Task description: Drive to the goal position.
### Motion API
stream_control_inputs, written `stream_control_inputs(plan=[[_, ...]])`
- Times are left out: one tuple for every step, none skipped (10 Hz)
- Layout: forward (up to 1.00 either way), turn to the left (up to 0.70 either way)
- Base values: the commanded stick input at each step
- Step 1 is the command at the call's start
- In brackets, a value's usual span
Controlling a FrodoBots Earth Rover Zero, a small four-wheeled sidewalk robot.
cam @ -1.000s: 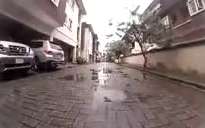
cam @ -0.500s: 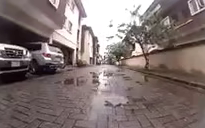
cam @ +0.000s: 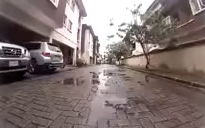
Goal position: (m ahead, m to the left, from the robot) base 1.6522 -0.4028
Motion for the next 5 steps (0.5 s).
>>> stream_control_inputs(plan=[[0.5,0.0],[0.5,0.0],[0.5,0.0],[0.5,0.0],[0.5,0.0]])
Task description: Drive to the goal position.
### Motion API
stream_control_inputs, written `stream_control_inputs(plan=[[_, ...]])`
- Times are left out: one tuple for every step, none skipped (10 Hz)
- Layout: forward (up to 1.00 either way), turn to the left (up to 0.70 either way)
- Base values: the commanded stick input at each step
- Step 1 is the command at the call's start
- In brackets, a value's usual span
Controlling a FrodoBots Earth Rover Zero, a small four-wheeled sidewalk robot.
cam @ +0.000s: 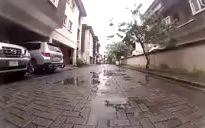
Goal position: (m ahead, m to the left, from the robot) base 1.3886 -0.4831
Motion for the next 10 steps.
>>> stream_control_inputs(plan=[[0.5,0.0],[0.5,0.0],[0.5,0.0],[0.5,0.0],[0.5,0.0],[0.5,0.0],[0.5,0.0],[0.5,0.0],[0.5,0.0],[0.5,0.0]])
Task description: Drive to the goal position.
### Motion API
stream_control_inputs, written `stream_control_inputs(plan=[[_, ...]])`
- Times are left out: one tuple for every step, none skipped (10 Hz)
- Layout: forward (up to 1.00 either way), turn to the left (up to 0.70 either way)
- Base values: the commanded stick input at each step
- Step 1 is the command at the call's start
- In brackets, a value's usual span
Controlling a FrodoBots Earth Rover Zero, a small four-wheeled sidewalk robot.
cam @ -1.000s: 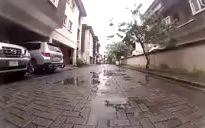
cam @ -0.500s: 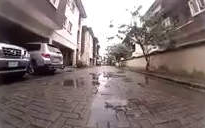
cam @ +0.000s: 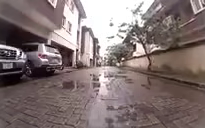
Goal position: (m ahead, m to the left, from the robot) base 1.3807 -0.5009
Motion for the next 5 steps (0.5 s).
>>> stream_control_inputs(plan=[[0.5,0.0],[0.5,0.0],[0.5,0.0],[0.5,0.0],[0.5,0.0]])
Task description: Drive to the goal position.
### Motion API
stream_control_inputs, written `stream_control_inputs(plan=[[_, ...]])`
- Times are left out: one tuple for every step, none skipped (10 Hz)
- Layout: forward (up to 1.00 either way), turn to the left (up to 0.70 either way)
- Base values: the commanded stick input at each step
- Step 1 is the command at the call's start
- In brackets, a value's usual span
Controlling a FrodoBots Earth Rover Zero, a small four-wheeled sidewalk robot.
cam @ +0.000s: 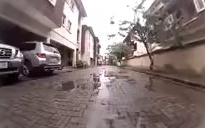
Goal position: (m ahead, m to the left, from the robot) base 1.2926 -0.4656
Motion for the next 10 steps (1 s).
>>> stream_control_inputs(plan=[[0.5,0.0],[0.5,0.0],[0.5,0.0],[0.5,0.0],[0.5,0.0],[0.5,0.0],[0.5,0.0],[0.5,0.0],[0.5,0.0],[0.5,0.0]])
